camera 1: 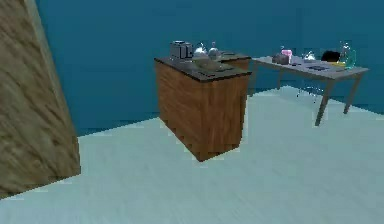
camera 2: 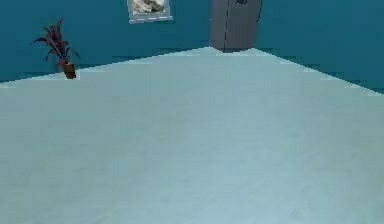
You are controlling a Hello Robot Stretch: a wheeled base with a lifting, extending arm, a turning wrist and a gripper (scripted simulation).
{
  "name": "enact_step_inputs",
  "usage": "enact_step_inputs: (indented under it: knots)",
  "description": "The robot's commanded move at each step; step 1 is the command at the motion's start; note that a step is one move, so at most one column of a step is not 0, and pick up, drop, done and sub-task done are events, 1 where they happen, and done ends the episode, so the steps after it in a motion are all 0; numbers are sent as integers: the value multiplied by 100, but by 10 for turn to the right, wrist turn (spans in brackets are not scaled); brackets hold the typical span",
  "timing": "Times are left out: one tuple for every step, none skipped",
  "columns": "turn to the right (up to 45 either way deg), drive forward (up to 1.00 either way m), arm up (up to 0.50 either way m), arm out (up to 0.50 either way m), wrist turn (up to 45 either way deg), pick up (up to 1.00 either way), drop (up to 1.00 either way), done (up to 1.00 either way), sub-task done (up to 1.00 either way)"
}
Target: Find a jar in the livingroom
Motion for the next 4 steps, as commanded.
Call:
enact_step_inputs:
  knots:
    - [-450,0,0,0,0,0,0,0,0]
    - [-450,0,0,0,0,0,0,0,0]
    - [-300,0,0,0,0,0,0,0,0]
    - [-30,0,0,0,0,0,0,0,0]
